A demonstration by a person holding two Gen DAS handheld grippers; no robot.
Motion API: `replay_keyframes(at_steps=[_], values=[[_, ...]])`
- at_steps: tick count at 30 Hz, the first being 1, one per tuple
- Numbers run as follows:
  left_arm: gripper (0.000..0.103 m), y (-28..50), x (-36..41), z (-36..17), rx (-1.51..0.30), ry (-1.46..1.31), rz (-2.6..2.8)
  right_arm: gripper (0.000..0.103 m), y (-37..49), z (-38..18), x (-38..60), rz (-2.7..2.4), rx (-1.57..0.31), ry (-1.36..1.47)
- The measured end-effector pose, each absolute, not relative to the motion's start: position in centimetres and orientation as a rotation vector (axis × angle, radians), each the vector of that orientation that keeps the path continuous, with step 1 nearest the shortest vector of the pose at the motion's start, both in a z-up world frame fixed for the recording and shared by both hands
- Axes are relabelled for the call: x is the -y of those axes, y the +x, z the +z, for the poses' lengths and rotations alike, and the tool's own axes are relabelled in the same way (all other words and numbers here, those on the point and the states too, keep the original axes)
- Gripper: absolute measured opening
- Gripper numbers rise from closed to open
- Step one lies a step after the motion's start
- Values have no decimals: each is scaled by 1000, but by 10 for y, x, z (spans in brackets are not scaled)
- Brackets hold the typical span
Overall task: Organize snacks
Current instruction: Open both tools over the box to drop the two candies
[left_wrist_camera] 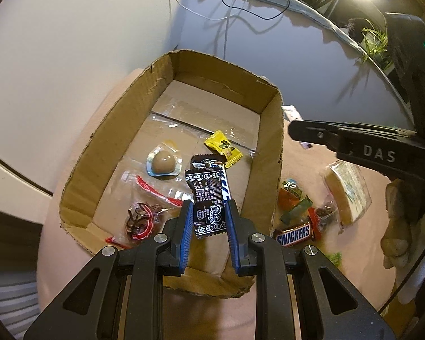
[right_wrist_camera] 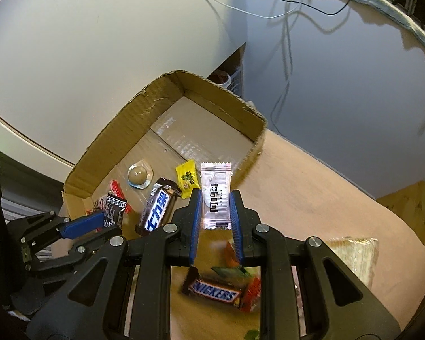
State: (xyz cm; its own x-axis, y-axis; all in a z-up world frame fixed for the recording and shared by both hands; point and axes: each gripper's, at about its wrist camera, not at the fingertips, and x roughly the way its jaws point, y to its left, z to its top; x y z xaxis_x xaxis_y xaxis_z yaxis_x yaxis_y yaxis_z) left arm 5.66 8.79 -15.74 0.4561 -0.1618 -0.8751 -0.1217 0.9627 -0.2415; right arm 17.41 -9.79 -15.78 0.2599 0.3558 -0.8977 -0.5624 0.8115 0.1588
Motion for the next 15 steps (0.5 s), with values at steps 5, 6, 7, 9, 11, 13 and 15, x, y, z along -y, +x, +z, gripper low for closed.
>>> replay_keyframes(at_steps=[5, 6, 7, 9, 11, 13, 15], values=[[21, 58, -89, -159, -1107, -293, -21, 20, 178, -166, 87, 643, -1164, -218], [21, 58, -89, -159, -1108, -295, -21, 21, 179, -167, 86, 645, -1166, -219], [21, 59, -88, -159, -1110, -295, -22, 21, 179, -169, 84, 648, -1169, -220], [21, 60, -88, -159, -1110, -295, -26, 21, 180, -170, 82, 654, -1173, -221], [21, 60, -88, -160, -1111, -296, -28, 21, 179, -172, 81, 660, -1176, -224], [21, 60, -87, -159, -1111, -298, -29, 21, 179, -172, 79, 666, -1177, -226], [22, 60, -87, -160, -1113, -299, -30, 21, 178, -172, 77, 670, -1175, -228]])
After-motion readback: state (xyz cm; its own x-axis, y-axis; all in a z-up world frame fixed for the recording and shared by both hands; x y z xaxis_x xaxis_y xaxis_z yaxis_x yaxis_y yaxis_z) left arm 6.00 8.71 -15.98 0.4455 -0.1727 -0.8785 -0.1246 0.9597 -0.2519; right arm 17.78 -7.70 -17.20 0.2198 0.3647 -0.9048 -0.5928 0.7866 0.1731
